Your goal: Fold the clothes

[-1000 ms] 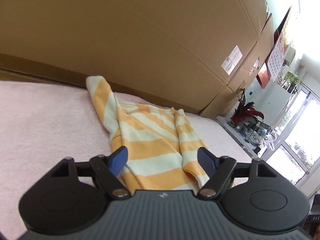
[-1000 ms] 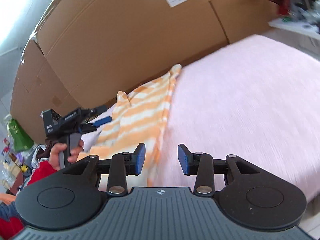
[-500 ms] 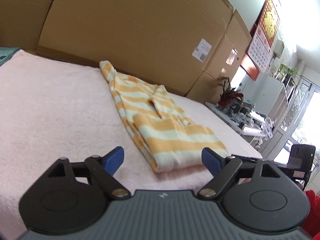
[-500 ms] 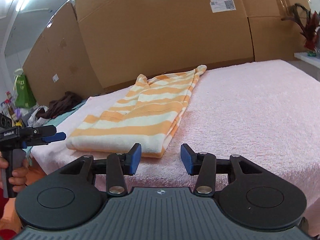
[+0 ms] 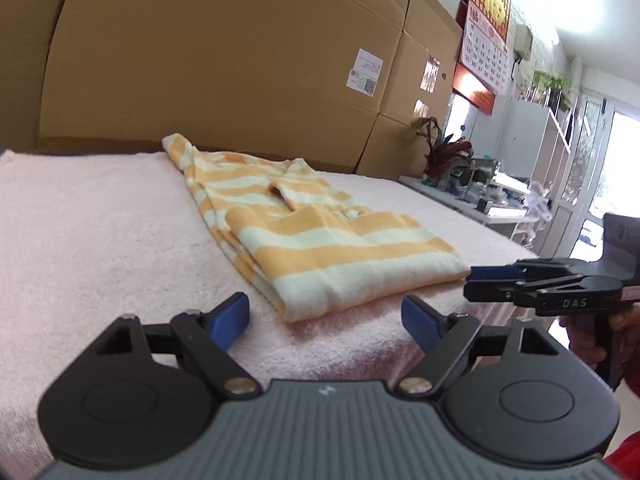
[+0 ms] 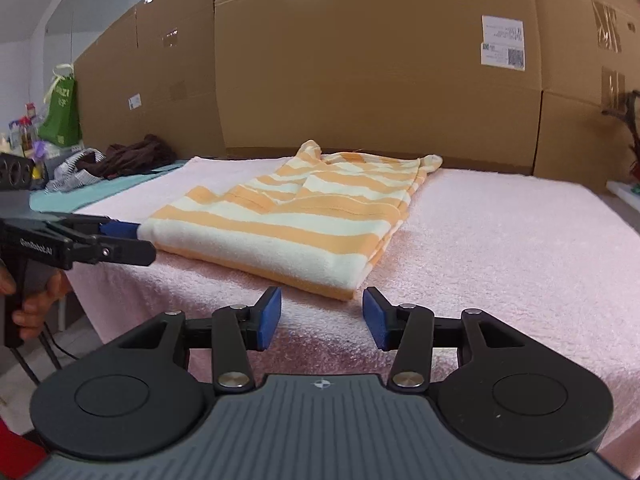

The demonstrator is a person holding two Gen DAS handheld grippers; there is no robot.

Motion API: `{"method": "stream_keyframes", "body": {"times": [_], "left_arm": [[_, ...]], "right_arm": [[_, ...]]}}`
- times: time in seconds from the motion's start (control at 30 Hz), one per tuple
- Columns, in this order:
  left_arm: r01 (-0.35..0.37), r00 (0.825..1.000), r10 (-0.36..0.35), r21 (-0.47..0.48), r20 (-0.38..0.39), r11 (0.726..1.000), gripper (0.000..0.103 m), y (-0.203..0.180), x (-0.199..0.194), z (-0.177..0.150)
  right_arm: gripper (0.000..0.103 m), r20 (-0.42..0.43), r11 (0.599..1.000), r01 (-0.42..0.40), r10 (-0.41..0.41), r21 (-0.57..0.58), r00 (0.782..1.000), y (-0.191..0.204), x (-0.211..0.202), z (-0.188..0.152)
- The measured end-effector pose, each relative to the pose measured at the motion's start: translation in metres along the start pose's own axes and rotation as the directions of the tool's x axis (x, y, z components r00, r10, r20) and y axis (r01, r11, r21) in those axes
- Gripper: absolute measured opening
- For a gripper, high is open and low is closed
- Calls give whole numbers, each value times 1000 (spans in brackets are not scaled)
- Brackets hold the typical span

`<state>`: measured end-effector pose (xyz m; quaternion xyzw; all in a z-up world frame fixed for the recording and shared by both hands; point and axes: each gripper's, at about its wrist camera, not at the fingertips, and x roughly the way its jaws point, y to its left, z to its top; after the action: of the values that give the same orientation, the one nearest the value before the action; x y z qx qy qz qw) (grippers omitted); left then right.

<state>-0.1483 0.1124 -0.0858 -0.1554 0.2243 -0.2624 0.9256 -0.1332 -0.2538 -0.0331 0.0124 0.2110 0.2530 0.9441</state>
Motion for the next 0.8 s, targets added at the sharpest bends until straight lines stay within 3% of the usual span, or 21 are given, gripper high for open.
{"method": "stream_keyframes", "body": {"times": [0.17, 0.4, 0.53, 0.63, 0.8], "left_arm": [[41, 999, -42, -68, -6, 997, 86, 4, 0, 2], [20, 988, -61, -275, -139, 961, 90, 4, 10, 24], [14, 983, -77, -353, -165, 935, 89, 11, 12, 29], [20, 981, -98, -409, -170, 912, 88, 19, 10, 30], [17, 980, -96, -404, -176, 914, 91, 18, 18, 34]], "right_arm": [[50, -69, 991, -26, 36, 133, 997, -14, 0, 13], [55, -179, 925, -25, 100, 380, 979, -28, 17, 33], [53, -175, 884, -45, 142, 464, 974, -35, 26, 35], [43, -179, 839, -31, 152, 543, 972, -48, 23, 34], [41, -141, 785, -58, 182, 616, 973, -59, 22, 27]]}}
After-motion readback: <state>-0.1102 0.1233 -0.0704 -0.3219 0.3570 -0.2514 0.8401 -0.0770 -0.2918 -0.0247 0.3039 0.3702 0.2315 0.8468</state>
